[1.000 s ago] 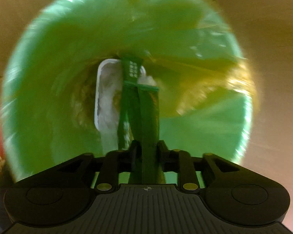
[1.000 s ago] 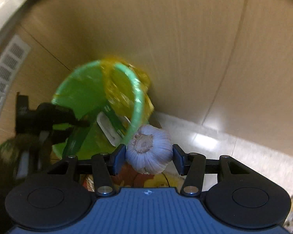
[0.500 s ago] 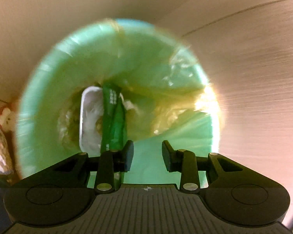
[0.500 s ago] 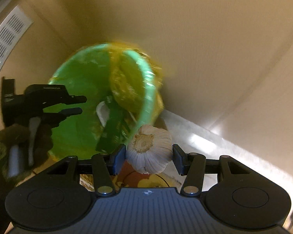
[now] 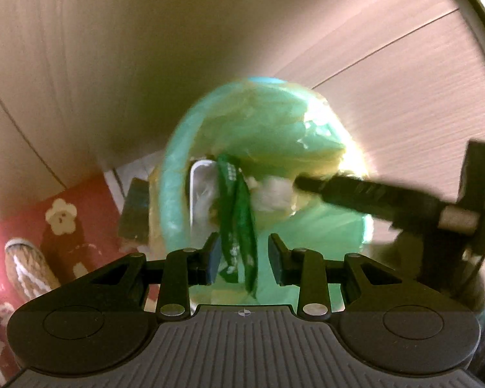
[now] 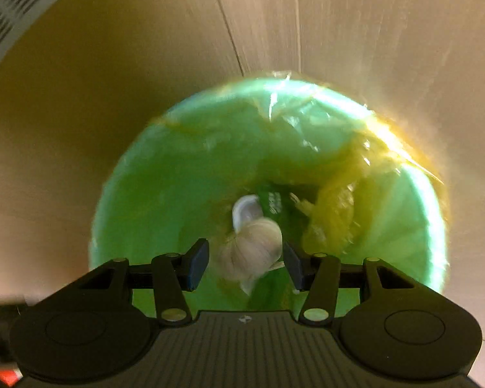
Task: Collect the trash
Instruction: 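Lower both tools into the green bin and release the packet and garlic, then bring both tools back up to the counter toward the white bowl and tissue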
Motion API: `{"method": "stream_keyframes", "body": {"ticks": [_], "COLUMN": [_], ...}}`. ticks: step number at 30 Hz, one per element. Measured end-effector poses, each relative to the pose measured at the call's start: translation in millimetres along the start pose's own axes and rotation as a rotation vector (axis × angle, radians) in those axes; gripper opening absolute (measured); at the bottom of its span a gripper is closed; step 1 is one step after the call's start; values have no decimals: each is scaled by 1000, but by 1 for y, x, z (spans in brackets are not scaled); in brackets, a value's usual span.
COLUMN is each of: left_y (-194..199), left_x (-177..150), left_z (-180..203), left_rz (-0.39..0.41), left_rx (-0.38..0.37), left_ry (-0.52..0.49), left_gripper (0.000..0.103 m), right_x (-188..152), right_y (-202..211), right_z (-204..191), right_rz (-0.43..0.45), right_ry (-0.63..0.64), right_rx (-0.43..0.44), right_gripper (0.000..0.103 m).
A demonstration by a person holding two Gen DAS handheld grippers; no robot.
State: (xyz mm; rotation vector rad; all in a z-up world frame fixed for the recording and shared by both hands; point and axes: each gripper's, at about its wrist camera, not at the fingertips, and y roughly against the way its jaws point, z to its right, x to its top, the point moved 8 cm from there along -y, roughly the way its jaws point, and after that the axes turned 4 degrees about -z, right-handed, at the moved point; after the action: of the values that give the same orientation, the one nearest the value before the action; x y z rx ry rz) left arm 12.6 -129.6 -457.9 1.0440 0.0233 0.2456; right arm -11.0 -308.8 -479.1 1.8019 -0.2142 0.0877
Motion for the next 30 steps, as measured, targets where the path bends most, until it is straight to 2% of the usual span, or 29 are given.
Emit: {"method": "stream_keyframes", "body": {"ticks": [3, 8, 11, 15, 17, 19, 21, 24, 27, 30], "left_y": [2, 42, 80, 145, 187, 229, 271, 319, 353, 371], "left_x": [-3, -1, 2, 12, 23, 43, 71, 117, 154, 185], "left_z": [-3, 27, 53, 99, 120, 130, 130, 116, 94, 73], "left_rz": [-15, -22, -16, 26, 73, 152, 243, 359, 424, 459], "left_rx": [2, -21, -29, -95, -116, -106, -87, -50, -13, -17], "left_ry": [8, -68, -135, -252, -335, -382, -384, -331, -272, -217], "left_gripper": [35, 35, 35, 35, 35, 35, 35, 35, 35, 35], "right_x": [8, 1, -12, -24, -24, -19, -7, 23, 66, 122], "right_y": [16, 73, 113, 164, 189, 215, 244, 287, 317, 334], "right_z": [6, 4, -5, -20, -31, -46, -63, -92, -128, -180], "right_rz": [24, 92, 116, 161, 187, 215, 261, 364, 441, 494], "right_ry": [-73, -101, -118, -98, -86, -62, -44, -41, -37, 19], "right_rx": [44, -10, -64, -172, -200, -192, -180, -158, -111, -28], "right_gripper": [55, 55, 55, 56, 59, 60, 63, 68, 68, 68]}}
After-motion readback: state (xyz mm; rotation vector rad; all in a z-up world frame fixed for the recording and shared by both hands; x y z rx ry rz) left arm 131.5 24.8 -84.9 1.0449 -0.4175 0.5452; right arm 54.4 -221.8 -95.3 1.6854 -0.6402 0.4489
